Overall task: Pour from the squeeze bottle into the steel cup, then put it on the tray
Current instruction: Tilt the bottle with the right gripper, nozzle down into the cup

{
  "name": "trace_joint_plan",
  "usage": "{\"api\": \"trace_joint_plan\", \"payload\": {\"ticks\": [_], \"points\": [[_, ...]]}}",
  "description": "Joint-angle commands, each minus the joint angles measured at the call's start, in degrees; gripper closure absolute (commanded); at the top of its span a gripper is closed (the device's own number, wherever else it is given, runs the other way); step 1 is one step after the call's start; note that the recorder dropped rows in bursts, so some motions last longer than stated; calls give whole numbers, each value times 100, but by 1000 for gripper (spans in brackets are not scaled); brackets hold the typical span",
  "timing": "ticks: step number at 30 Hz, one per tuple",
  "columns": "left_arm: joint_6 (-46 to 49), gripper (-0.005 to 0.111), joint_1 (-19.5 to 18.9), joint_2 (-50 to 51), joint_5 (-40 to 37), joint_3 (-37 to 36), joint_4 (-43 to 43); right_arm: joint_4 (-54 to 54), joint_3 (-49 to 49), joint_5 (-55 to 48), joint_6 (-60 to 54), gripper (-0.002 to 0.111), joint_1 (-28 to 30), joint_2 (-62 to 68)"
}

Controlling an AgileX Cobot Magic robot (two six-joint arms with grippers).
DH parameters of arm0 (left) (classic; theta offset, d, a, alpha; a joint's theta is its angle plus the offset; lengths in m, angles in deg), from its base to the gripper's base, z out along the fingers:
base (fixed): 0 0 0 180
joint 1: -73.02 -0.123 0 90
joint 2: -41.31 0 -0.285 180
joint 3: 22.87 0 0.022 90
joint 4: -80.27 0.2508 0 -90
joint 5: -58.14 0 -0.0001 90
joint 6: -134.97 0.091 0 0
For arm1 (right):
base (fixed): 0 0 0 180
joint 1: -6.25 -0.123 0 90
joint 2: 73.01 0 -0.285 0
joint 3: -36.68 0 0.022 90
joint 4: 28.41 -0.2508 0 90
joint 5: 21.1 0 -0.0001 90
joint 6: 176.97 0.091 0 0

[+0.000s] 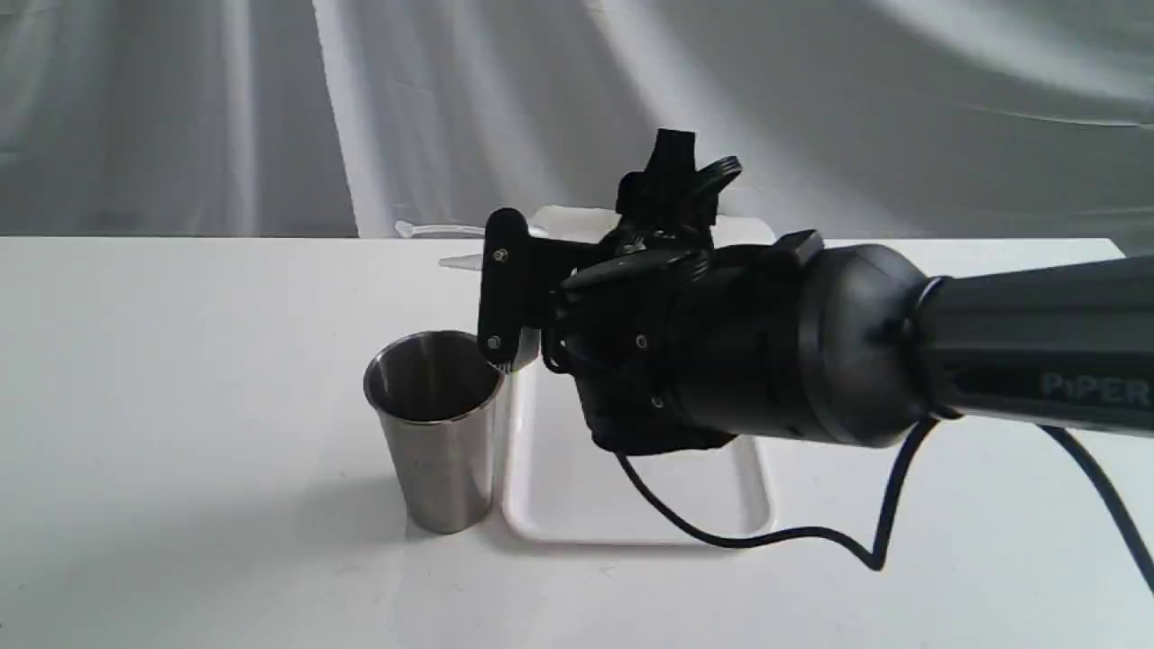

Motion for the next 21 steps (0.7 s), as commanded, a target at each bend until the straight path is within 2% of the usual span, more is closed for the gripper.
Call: {"api": "trace_joint_plan", "payload": {"ticks": [1,10,21], "points": [[-7,107,33,-15,39,-25,-4,228,-157,-165,43,94,3,66],[-29,107,33,-15,39,-25,-4,382,-547,-269,-31,94,-116,358],[-15,107,33,-15,39,-25,-4,440,-547,-588,-1145,94,-175,435]]}}
